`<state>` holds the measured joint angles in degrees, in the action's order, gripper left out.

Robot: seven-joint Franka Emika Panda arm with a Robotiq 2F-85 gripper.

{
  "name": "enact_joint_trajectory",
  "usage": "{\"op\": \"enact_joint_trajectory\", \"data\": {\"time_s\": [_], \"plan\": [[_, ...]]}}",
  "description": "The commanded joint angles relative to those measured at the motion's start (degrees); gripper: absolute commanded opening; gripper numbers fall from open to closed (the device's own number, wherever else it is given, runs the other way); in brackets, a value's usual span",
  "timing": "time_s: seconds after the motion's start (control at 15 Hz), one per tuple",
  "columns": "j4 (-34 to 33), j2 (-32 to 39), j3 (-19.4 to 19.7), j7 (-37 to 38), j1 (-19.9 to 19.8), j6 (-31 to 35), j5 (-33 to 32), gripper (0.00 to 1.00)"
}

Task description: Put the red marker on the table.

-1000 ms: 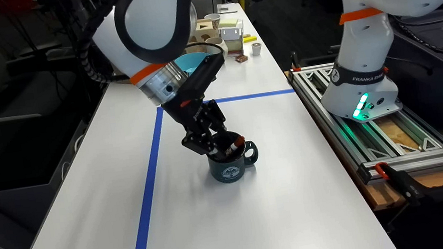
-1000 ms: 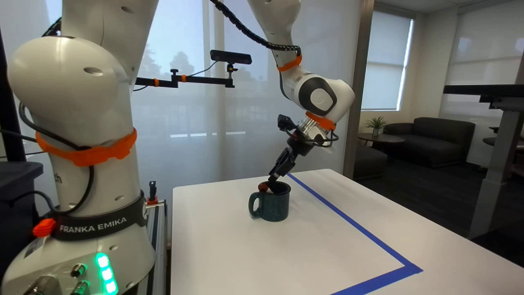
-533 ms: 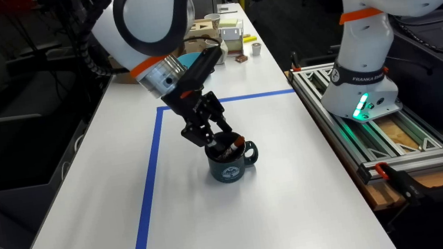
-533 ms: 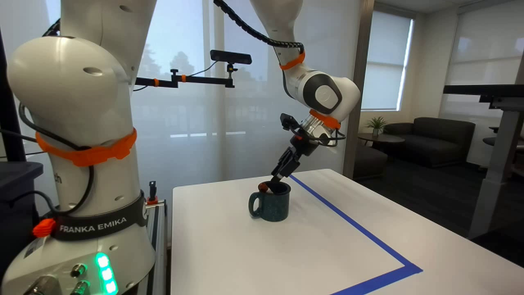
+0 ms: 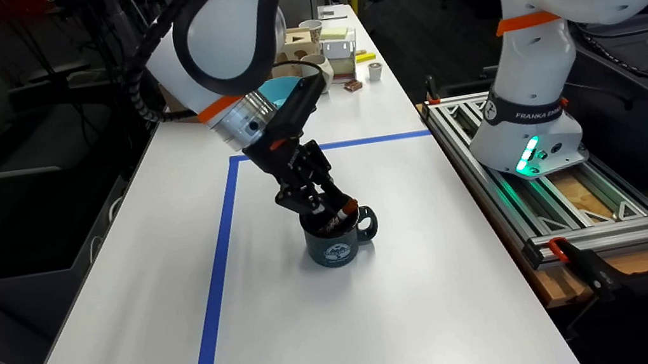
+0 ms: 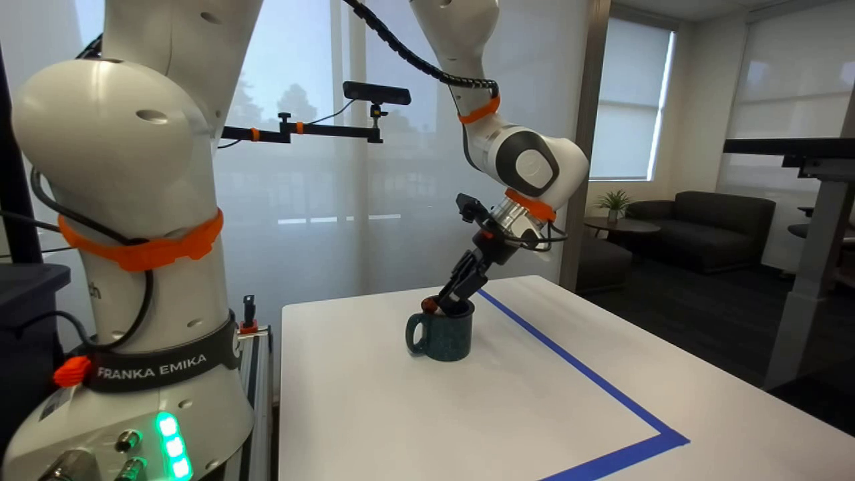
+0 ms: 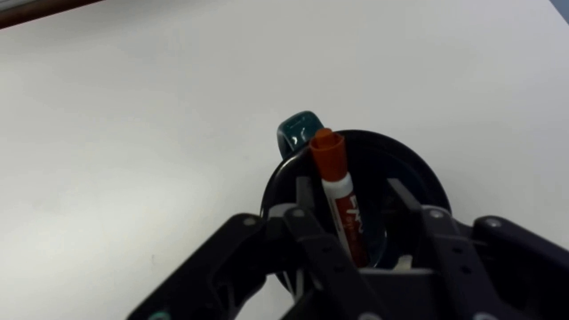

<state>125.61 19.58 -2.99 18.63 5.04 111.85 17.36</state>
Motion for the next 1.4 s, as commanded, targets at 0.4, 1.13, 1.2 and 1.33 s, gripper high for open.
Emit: {"op": "enact_joint_trajectory", "data": {"time_s": [0.4,1.13,1.2,1.33], "plan": [[-1.8,3.5,-0.2,-3.2,0.1,-0.8,-0.5,0.48],[-0.6,1.3,-1.2,-4.1,0.6,-1.8,-0.4,0.05],[0.0,-0.1,-1.2,-3.9,0.7,-2.3,-0.5,0.05],[1.0,-3.3,-1.0,-3.6,0.6,-4.2,-0.8,0.05]]}}
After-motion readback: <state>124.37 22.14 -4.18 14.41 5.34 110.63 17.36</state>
